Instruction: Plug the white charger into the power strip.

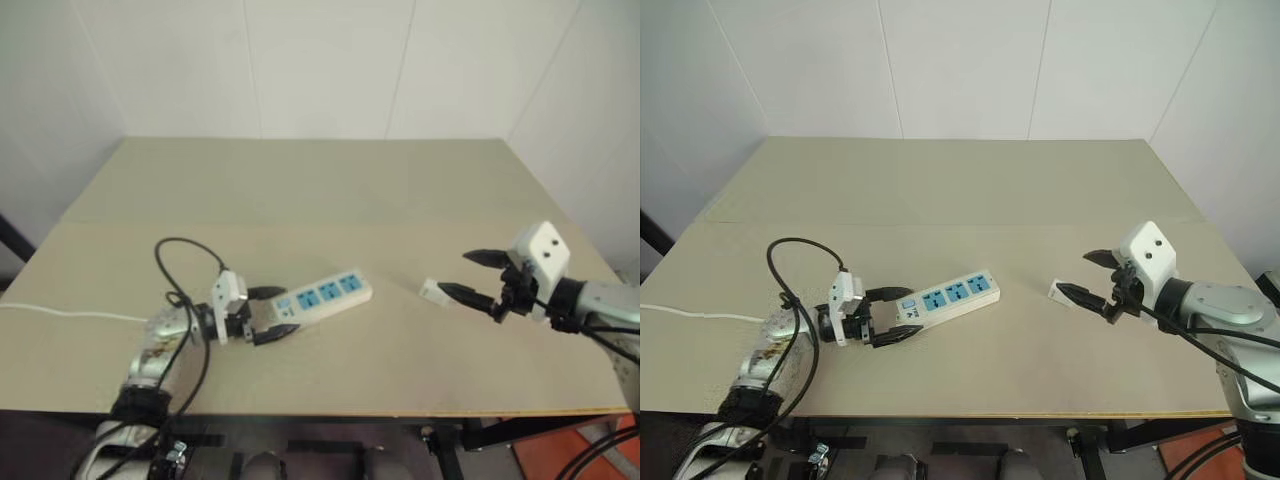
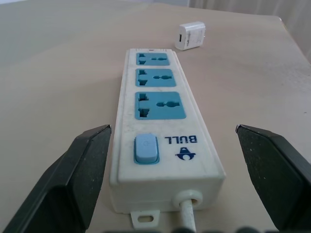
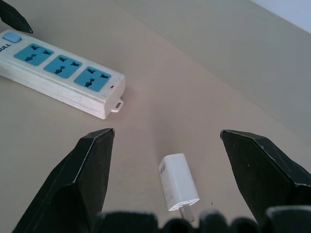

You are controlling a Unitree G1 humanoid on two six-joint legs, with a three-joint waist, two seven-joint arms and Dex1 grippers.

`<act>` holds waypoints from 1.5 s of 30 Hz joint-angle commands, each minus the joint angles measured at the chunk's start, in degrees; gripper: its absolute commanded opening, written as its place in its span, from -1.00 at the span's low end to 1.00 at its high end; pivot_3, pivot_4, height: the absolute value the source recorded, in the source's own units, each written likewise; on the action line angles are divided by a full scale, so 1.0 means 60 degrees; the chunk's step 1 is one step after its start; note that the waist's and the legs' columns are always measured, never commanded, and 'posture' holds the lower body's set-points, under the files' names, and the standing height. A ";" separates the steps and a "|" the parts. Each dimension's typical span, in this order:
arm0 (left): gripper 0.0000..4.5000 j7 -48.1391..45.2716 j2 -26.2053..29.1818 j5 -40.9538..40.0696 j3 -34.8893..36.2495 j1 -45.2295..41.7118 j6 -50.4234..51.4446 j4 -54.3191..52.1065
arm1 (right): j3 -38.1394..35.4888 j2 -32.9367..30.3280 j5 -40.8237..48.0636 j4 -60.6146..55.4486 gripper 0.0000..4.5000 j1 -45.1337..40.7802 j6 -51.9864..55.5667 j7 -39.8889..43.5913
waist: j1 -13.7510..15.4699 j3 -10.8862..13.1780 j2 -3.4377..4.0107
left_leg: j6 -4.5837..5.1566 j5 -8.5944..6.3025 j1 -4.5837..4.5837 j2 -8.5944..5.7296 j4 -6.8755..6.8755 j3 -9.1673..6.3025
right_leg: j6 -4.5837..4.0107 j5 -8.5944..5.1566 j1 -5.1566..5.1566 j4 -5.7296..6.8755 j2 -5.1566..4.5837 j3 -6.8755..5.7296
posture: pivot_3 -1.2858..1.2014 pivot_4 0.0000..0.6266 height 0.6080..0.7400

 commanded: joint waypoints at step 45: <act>0.46 -0.1767 -0.0898 0.1059 -0.1197 -0.1544 -0.1433 0.2274 | 0.3357 -0.1382 -0.1546 0.3102 0.84 -0.4815 0.1795 0.1922 | 0.0023 -0.0048 0.0056 | 0.0038 -0.0022 0.0108 0.0000 -0.0013 -0.0004 | 0.0009 -0.0017 0.0131 -0.0047 -0.0001 -0.0011 | 0.03 -0.52 1.00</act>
